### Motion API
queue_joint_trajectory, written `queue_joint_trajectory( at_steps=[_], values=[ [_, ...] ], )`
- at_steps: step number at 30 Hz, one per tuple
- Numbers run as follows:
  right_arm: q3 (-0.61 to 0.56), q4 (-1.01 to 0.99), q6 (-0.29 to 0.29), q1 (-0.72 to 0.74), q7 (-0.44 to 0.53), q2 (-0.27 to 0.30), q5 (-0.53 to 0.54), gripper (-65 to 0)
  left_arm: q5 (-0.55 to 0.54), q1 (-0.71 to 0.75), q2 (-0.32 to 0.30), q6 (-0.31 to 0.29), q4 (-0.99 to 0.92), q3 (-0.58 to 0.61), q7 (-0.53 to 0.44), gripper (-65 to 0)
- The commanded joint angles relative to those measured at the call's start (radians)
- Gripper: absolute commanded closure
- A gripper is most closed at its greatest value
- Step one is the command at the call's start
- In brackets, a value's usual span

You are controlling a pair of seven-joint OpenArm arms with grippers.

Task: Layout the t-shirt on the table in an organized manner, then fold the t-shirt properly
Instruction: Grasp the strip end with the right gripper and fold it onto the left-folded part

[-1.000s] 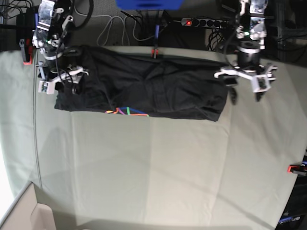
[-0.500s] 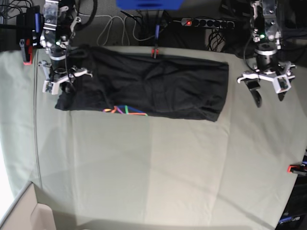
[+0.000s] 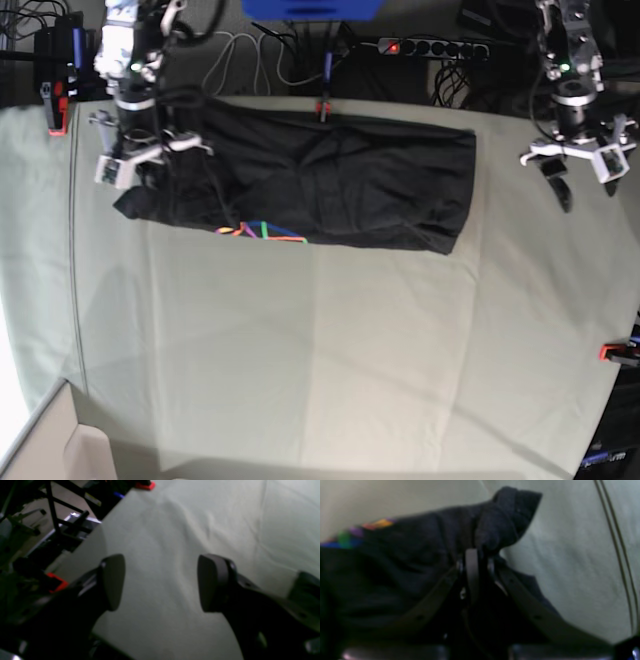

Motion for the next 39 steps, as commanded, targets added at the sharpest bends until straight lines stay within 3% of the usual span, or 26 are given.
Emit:
queue_joint_trajectory(
  at_steps=[1, 11, 18, 27, 31, 39],
  values=[
    [-0.02, 0.051, 0.002, -0.008, 0.035, -0.003, 0.007, 0.0, 0.004, 0.004, -0.011, 0.009, 0.019, -0.018, -0.032, -43.8],
    [-0.374, 0.136, -0.001, -0.031, 0.035, -0.003, 0.006, 0.0, 0.008, 0.004, -0.018, 0.007, 0.019, -0.129, -0.03, -43.8],
    [-0.583, -0.044, -0.004, 0.148, 0.035, -0.019, 0.007, 0.0, 0.01, 0.012, -0.018, 0.007, 0.019, -0.192, -0.03, -43.8],
    [-0.667, -0.239, -0.004, 0.306, 0.035, -0.076, 0.007, 0.0, 0.01, 0.027, -0.037, 0.007, 0.013, -0.212, -0.03, -43.8],
    [-0.684, -0.323, -0.004, 0.372, 0.035, -0.076, 0.007, 0.0, 0.004, 0.058, -0.041, 0.007, 0.018, -0.212, -0.03, -43.8],
    [-0.826, -0.391, -0.004, 0.438, 0.04, -0.076, 0.007, 0.0, 0.008, 0.073, -0.034, 0.007, 0.018, -0.245, -0.03, -43.8]
  ],
)
